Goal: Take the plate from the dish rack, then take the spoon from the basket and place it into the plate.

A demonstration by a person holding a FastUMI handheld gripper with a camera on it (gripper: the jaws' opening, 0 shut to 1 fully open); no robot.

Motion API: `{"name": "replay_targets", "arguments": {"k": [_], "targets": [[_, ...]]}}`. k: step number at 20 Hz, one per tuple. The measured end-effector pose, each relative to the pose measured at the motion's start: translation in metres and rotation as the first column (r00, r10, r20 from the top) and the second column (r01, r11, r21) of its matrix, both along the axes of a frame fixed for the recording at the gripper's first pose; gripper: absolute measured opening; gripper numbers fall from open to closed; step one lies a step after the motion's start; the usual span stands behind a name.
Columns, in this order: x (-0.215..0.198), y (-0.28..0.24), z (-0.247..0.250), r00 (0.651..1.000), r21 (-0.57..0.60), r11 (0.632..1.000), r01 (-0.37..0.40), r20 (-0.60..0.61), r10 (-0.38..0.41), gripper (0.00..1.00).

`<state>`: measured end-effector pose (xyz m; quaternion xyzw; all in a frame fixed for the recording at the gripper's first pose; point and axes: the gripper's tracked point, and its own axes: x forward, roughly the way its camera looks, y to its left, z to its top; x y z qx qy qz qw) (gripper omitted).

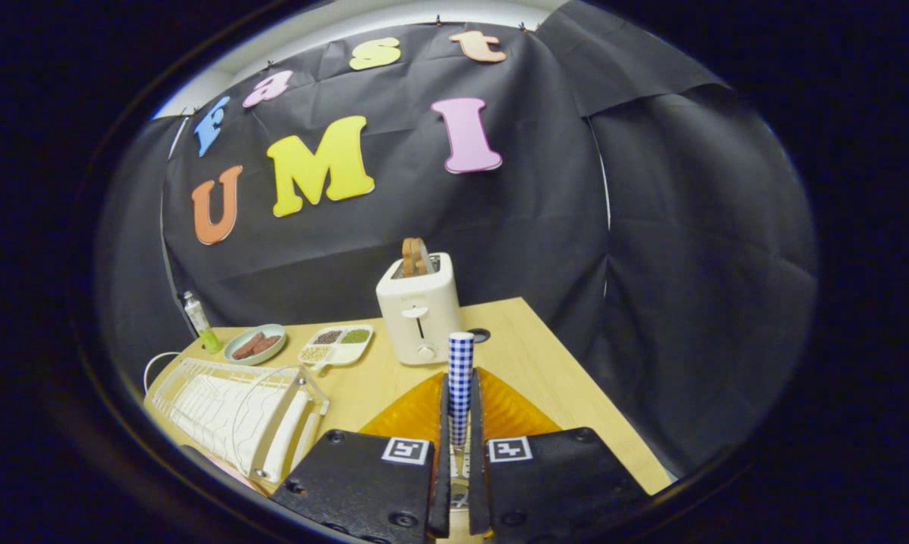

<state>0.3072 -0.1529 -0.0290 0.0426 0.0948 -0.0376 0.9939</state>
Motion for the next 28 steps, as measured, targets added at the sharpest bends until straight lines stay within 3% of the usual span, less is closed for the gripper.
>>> {"name": "replay_targets", "arguments": {"k": [6,13,15,20,28], "targets": [[-0.048,0.035,0.067,0.987,-0.056,0.998,-0.024,0.156,0.033,0.15],[-0.122,0.116,0.105,0.956,-0.058,0.988,-0.143,0.25,0.153,0.15],[-0.148,0.132,0.101,0.955,-0.02,0.99,-0.137,0.263,0.137,0.15],[-0.18,0.202,0.058,0.951,0.043,0.977,-0.208,0.241,0.192,0.15],[-0.202,0.283,-0.021,0.957,-0.034,0.976,-0.216,0.19,0.219,0.15]]}}
